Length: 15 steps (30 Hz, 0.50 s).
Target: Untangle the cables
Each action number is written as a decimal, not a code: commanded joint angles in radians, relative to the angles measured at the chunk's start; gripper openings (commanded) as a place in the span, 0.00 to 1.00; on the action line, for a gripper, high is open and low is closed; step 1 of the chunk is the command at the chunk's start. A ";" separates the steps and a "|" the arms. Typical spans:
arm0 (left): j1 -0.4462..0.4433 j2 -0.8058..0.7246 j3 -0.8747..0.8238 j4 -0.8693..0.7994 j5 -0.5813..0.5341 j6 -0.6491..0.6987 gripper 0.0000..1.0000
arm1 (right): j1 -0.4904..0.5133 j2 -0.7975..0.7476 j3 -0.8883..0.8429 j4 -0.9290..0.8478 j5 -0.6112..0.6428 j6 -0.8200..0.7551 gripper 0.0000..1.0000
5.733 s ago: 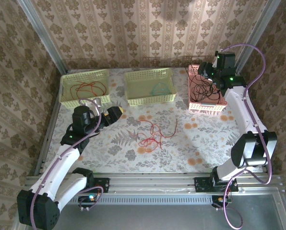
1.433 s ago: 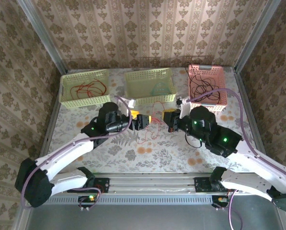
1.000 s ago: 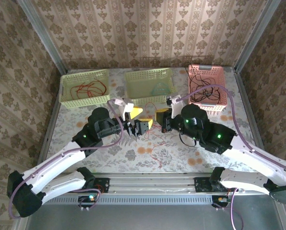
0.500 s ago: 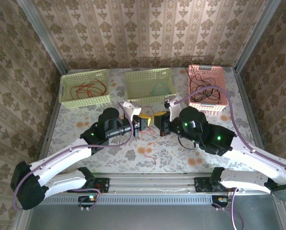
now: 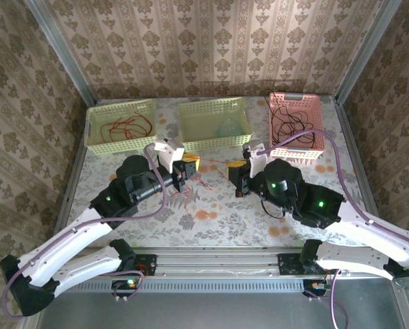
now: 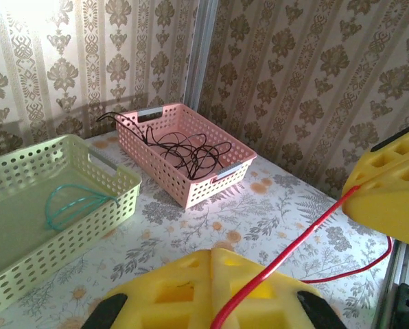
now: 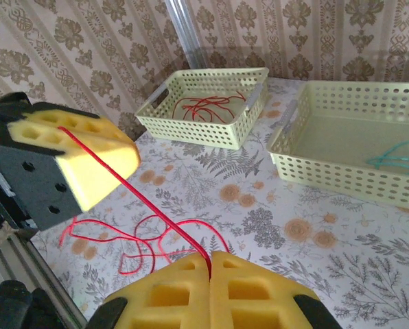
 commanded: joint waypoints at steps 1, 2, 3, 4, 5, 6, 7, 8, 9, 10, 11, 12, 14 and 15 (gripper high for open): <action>0.040 -0.023 0.072 -0.083 -0.083 0.021 0.00 | -0.014 -0.044 -0.028 -0.048 0.147 -0.023 0.00; 0.042 -0.019 0.084 -0.090 -0.079 0.023 0.00 | -0.014 -0.045 -0.034 -0.048 0.151 -0.026 0.00; 0.047 -0.015 0.100 -0.096 -0.075 0.026 0.00 | -0.014 -0.044 -0.040 -0.044 0.153 -0.029 0.00; 0.052 -0.010 0.117 -0.106 -0.071 0.029 0.00 | -0.015 -0.044 -0.049 -0.040 0.154 -0.035 0.00; 0.060 -0.003 0.135 -0.115 -0.068 0.031 0.00 | -0.017 -0.044 -0.057 -0.037 0.157 -0.040 0.00; 0.070 0.007 0.158 -0.127 -0.063 0.032 0.00 | -0.021 -0.045 -0.066 -0.030 0.158 -0.043 0.00; 0.081 0.021 0.185 -0.140 -0.056 0.034 0.00 | -0.026 -0.044 -0.070 -0.027 0.159 -0.048 0.00; 0.094 0.033 0.210 -0.153 -0.044 0.033 0.00 | -0.031 -0.045 -0.072 -0.027 0.156 -0.055 0.00; 0.109 0.051 0.237 -0.164 -0.028 0.034 0.00 | -0.035 -0.045 -0.072 -0.029 0.154 -0.061 0.00; 0.123 0.068 0.264 -0.175 -0.015 0.034 0.00 | -0.040 -0.044 -0.070 -0.031 0.148 -0.069 0.00; 0.133 0.083 0.285 -0.182 -0.006 0.031 0.00 | -0.043 -0.045 -0.068 -0.035 0.146 -0.076 0.01; 0.146 0.099 0.308 -0.188 0.004 0.030 0.00 | -0.046 -0.047 -0.067 -0.041 0.148 -0.082 0.05; 0.174 0.127 0.349 -0.197 0.013 0.014 0.00 | -0.053 -0.054 -0.070 -0.046 0.150 -0.086 0.15; 0.192 0.141 0.371 -0.203 0.024 0.000 0.00 | -0.056 -0.058 -0.075 -0.048 0.149 -0.088 0.17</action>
